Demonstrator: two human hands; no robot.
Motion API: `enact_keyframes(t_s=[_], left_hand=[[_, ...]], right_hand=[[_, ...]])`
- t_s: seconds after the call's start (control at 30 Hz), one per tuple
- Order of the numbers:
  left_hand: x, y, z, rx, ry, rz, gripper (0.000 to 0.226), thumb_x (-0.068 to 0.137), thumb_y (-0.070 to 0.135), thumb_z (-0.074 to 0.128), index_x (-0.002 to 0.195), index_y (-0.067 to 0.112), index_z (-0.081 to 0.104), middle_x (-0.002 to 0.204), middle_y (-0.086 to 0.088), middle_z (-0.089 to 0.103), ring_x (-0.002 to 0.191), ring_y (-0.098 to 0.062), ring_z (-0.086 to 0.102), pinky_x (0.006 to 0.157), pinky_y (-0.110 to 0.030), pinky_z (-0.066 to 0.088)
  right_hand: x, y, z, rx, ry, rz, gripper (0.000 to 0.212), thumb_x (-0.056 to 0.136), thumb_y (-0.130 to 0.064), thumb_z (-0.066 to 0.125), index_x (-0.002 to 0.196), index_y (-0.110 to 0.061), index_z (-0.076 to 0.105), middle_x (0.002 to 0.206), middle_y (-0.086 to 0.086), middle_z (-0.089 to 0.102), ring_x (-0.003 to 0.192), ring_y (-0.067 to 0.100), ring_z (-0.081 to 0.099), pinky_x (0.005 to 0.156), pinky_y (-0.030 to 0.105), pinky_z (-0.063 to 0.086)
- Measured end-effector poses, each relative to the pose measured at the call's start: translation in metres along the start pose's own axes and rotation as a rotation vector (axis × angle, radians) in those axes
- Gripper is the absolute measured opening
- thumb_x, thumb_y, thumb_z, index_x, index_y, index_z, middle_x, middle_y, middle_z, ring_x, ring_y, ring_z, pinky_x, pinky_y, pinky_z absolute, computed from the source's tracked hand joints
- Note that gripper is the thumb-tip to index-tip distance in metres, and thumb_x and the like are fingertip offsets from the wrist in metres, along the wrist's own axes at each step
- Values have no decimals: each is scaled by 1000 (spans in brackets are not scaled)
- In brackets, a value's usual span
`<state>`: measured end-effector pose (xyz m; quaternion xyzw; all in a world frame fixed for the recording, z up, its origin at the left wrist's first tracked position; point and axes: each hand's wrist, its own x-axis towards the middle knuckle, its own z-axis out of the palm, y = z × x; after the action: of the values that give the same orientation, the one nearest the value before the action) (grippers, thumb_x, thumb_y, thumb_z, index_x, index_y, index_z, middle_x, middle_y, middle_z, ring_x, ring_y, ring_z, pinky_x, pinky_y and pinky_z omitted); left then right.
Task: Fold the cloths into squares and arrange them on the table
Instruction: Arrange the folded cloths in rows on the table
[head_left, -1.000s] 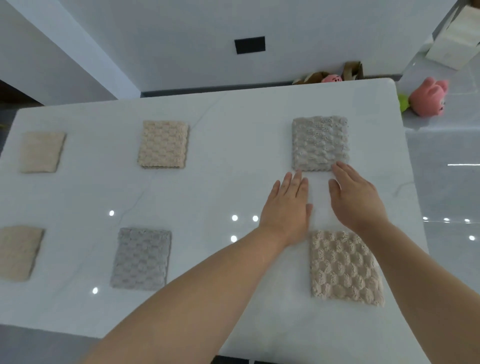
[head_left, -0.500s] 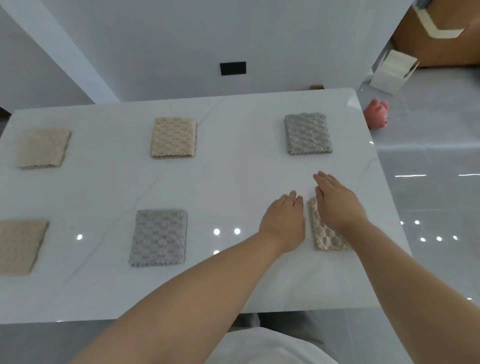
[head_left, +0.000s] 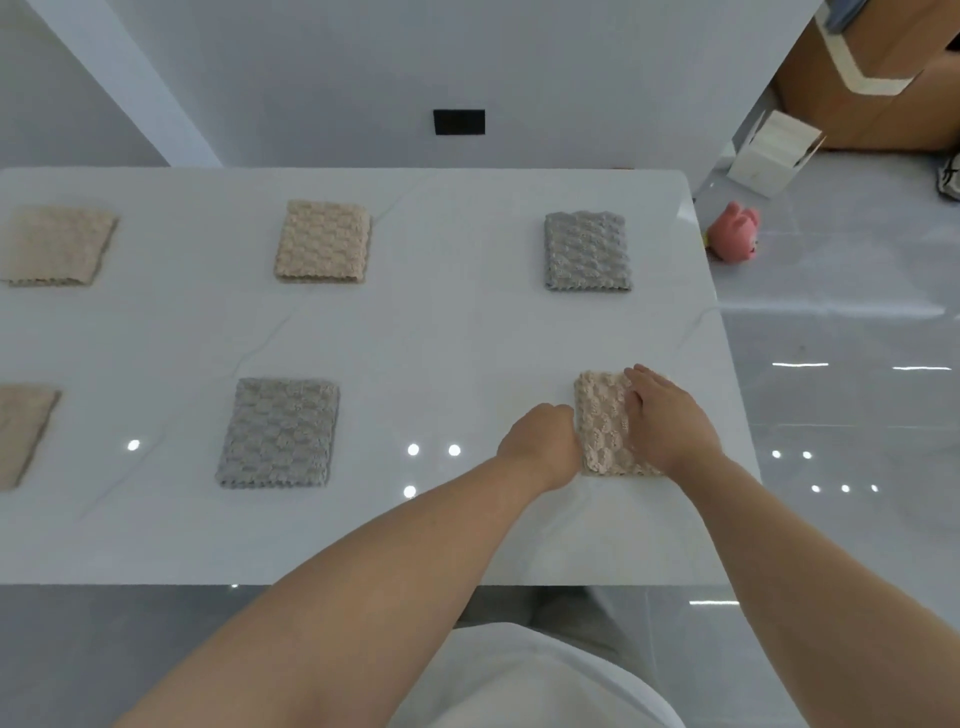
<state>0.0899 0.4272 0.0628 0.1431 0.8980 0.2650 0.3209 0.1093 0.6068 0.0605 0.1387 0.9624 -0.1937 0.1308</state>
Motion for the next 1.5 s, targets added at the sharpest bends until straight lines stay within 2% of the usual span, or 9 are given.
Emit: enact_keyframes(t_s=[0.13,0.3,0.53,0.7,0.83,0.97,1.27,1.37,1.5], left_hand=[[9,14,9,-104,44,-118,36,100,20,51,133,6,55,130,-13,59,117,-30,58,92,-37,50],[26,23,22,-217,90,-256,33,100,28,54,125,6,58,123,-10,61,101,-25,59,90,-36,52],[36,24,41,-363,143,-349,21,92,33,64,100,14,61,98,-3,66,90,-23,65,81,-38,57],[38,24,50,-371,192,-344,12,90,29,67,88,22,58,93,1,67,88,-20,65,80,-35,55],[43,23,55,-367,225,-352,15,91,32,67,86,24,55,92,3,66,89,-19,63,80,-32,53],[47,22,58,-362,248,-389,20,92,39,65,80,26,54,92,3,67,88,-20,64,77,-32,52],[49,20,58,-385,244,-466,18,91,36,68,91,23,56,93,8,63,90,-16,59,76,-29,45],[50,18,61,-472,225,-503,27,85,33,73,100,19,55,99,4,64,94,-18,62,79,-32,50],[54,16,59,-498,167,-521,41,82,26,78,113,17,53,108,2,59,94,-18,57,74,-28,44]], right_hand=[[6,16,-5,42,34,36,32,102,-19,37,124,-10,58,126,6,61,121,31,50,90,42,45],[15,39,-3,116,40,162,41,102,-25,44,141,-16,51,142,9,48,131,31,45,99,46,47],[23,52,10,319,-108,351,48,95,-26,52,141,-17,44,129,13,54,90,25,60,57,27,41],[22,57,11,369,-99,437,50,94,-30,50,141,-18,39,124,15,57,98,31,63,72,34,50],[21,62,12,386,-117,464,49,98,-33,45,143,-16,38,118,15,61,78,19,61,57,29,42],[22,66,13,393,-141,468,53,94,-30,53,143,-16,38,114,13,62,71,11,55,52,26,39],[24,69,18,370,-160,428,61,92,-34,62,145,-18,36,130,15,54,91,26,58,70,33,45],[24,69,18,366,-170,419,63,91,-35,62,146,-19,35,131,15,53,93,27,58,70,33,46],[25,69,18,359,-180,396,64,91,-35,63,146,-18,34,132,15,51,95,28,60,70,34,48]])
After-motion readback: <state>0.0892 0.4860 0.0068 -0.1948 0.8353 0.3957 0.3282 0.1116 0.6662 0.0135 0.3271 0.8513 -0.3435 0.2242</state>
